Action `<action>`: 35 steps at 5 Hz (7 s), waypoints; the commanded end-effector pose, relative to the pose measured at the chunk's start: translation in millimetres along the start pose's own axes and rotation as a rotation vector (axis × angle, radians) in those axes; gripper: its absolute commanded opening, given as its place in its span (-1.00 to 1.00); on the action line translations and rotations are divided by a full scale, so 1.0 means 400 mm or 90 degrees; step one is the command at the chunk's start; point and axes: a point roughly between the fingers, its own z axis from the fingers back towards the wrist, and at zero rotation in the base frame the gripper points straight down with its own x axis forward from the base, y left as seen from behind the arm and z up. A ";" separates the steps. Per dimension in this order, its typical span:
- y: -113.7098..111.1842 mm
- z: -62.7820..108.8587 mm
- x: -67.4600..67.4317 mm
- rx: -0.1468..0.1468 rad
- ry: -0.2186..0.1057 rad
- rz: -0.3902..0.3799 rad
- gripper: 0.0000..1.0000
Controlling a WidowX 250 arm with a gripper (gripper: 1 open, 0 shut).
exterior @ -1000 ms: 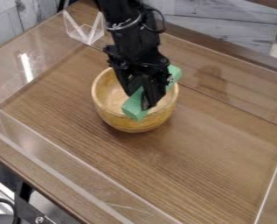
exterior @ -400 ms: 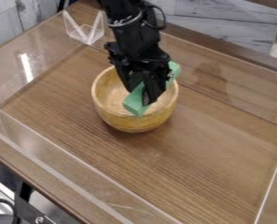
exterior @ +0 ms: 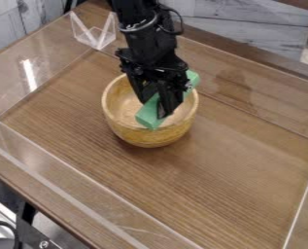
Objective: Put the green block in the brown bowl
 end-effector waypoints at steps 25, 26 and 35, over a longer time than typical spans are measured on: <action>0.041 -0.022 0.100 -0.027 -0.028 -0.002 -1.00; 0.040 -0.024 0.102 -0.029 -0.026 -0.002 -1.00; 0.030 -0.034 0.117 -0.047 -0.007 0.004 -1.00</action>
